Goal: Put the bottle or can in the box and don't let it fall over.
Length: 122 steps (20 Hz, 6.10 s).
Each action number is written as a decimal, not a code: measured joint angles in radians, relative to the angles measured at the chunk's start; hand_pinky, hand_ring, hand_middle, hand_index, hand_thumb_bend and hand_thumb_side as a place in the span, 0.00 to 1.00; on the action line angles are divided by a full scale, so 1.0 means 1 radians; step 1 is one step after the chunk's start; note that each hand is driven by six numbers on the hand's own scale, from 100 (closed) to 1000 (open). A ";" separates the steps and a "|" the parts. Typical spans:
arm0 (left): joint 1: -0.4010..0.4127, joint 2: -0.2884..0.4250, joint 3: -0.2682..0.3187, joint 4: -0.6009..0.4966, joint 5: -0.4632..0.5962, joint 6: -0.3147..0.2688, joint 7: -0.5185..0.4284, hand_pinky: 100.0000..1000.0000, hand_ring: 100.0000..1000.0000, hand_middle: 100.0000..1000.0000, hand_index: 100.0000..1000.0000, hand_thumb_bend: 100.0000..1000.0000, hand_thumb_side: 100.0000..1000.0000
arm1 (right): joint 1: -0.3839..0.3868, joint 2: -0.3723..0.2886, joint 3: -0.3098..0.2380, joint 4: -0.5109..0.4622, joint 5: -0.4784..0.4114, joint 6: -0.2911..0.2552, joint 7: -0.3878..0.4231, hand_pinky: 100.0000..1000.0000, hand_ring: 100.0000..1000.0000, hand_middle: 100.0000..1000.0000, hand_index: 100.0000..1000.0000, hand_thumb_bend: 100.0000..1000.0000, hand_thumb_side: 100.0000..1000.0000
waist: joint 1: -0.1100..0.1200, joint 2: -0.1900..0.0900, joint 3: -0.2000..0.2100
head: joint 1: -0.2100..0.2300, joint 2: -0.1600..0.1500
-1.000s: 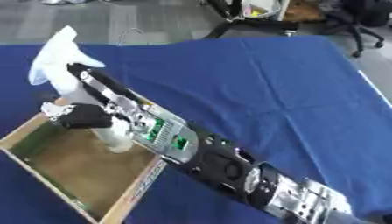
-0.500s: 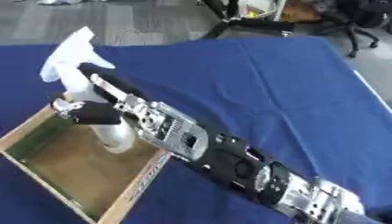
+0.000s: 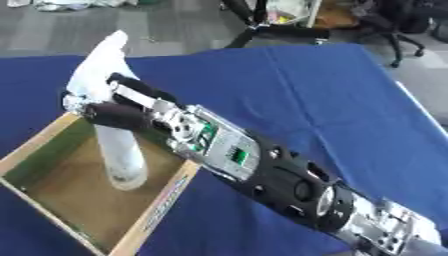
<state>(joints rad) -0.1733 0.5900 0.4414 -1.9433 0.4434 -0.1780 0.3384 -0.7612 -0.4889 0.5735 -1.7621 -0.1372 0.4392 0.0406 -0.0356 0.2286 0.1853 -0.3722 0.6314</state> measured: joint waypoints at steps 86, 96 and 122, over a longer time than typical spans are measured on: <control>0.044 0.008 0.008 0.001 -0.013 -0.017 -0.010 0.94 1.00 1.00 0.68 0.44 0.49 | 0.147 -0.081 -0.055 -0.072 0.045 -0.079 0.485 1.00 1.00 1.00 1.00 0.00 0.12 | 0.015 -0.011 -0.038 | 0.053 0.034; 0.052 0.008 0.013 0.002 -0.015 -0.019 -0.012 0.94 1.00 1.00 0.68 0.44 0.49 | 0.182 -0.132 -0.106 -0.128 0.012 -0.086 0.437 1.00 1.00 1.00 1.00 0.00 0.11 | 0.018 -0.011 -0.050 | 0.059 0.034; 0.060 0.008 0.012 0.002 -0.020 -0.004 -0.031 0.95 1.00 1.00 0.68 0.44 0.50 | 0.417 -0.302 -0.406 -0.217 -0.254 -0.251 0.142 1.00 1.00 1.00 1.00 0.00 0.36 | 0.002 -0.028 -0.093 | 0.174 0.038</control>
<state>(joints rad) -0.1130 0.5984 0.4534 -1.9412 0.4237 -0.1820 0.3074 -0.3445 -0.7908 0.1674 -1.9787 -0.3914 0.1881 0.1826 -0.0332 0.2004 0.0920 -0.1977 0.6693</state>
